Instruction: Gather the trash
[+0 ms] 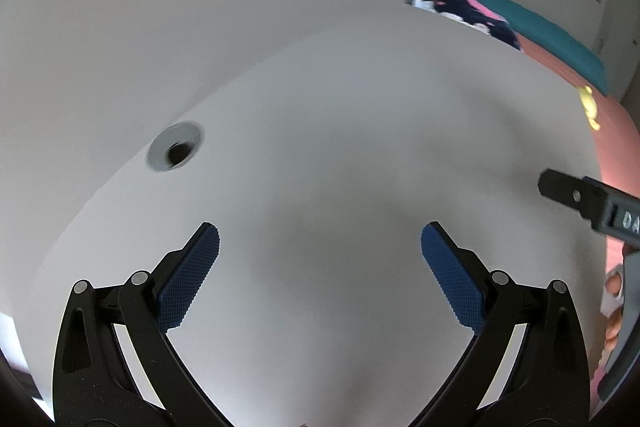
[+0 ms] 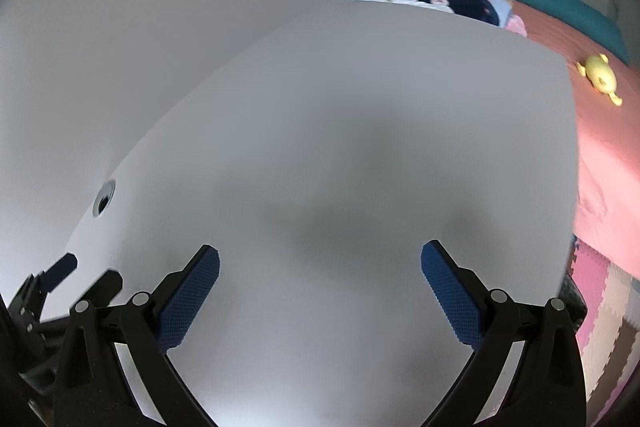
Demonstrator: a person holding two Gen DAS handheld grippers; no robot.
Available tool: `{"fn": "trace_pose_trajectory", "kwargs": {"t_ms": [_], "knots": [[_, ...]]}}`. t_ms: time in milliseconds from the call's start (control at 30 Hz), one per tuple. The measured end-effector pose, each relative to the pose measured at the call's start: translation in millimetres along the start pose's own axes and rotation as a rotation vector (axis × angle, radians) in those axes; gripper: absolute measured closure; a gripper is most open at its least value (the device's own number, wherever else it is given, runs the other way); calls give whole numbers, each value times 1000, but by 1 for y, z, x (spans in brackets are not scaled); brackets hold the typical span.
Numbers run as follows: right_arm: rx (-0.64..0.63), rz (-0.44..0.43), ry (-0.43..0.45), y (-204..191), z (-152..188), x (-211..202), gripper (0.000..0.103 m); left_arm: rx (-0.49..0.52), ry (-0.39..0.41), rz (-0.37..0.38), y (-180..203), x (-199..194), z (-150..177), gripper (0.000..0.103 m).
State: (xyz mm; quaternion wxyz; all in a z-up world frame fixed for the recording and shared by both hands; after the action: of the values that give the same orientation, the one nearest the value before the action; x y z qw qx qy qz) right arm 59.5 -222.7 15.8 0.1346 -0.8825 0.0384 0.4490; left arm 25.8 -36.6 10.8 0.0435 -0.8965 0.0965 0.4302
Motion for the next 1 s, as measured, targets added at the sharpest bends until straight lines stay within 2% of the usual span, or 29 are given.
{"fn": "trace_pose_trajectory", "kwargs": {"t_ms": [200, 333, 633, 1000], "knots": [[-56, 21, 37, -30, 16, 6, 3, -55, -6, -20, -37, 7, 15, 5], [-72, 21, 40, -42, 22, 12, 2, -66, -10, -21, -47, 14, 20, 5], [-119, 46, 41, -57, 32, 26, 2, -99, -50, -32, -60, 31, 27, 5], [-171, 117, 27, -64, 31, 36, 2, -98, -53, -41, -59, 38, 23, 5]]}}
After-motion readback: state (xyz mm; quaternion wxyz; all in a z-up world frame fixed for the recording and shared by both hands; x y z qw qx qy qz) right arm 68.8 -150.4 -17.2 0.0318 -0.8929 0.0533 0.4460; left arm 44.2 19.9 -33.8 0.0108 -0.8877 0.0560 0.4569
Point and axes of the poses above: each gripper's, at about its wrist camera, not at the fingertips, and x roughly the way its jaws point, y to its right, z to its underside, the point moved 5 cm from there along x, roughly the way its jaws point, and after that the axes turned 3 degrees about z, right-handed, at the moved point
